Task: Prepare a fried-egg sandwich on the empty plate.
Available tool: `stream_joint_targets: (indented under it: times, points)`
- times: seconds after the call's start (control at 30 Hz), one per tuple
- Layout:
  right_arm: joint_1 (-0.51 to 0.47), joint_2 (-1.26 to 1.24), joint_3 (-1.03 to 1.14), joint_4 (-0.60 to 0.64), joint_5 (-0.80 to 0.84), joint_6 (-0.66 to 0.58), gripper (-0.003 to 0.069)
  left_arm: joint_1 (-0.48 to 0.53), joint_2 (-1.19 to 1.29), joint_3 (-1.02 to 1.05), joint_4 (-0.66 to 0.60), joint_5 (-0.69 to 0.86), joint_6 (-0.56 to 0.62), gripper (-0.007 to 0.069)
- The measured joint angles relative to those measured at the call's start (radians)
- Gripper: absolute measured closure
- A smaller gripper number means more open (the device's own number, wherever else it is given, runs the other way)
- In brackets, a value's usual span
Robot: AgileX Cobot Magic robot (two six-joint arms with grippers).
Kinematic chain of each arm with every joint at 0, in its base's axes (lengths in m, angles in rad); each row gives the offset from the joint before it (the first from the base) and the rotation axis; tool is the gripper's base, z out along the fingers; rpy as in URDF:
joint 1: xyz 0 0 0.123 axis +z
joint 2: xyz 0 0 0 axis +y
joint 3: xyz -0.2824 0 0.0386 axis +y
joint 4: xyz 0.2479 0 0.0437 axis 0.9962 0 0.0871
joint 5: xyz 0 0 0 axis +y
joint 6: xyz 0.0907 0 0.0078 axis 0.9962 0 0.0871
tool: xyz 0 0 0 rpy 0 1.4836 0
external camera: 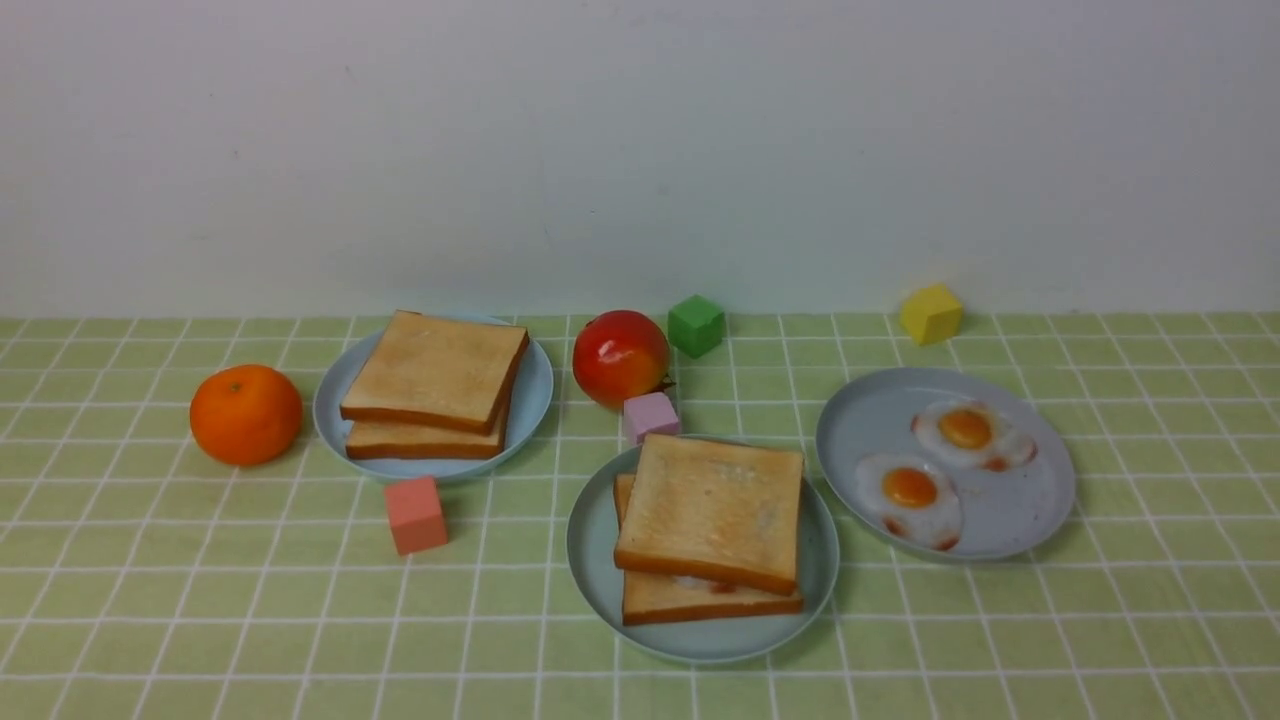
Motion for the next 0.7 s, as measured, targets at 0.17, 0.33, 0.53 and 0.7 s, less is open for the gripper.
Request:
stream_joint_targets:
  times: [0.17, 0.33, 0.53, 0.7]
  points:
    - [-0.223, -0.001, 0.002, -0.085, 0.188, 0.04, 0.06, 0.0, 0.0, 0.0, 0.0, 0.0, 0.0, 0.0612]
    - [-0.323, -0.028, 0.078, -0.088, 0.331, 0.049, 0.0593, 0.0, 0.0, 0.0, 0.0, 0.0, 0.0, 0.0608]
    - [-0.368, -0.06, 0.099, -0.089, 0.383, 0.051, 0.0585, 0.0, 0.0, 0.0, 0.0, 0.0, 0.0, 0.0606]
    - [-0.37, -0.06, 0.099, -0.089, 0.383, 0.051, 0.0577, 0.0, 0.0, 0.0, 0.0, 0.0, 0.0, 0.0603]
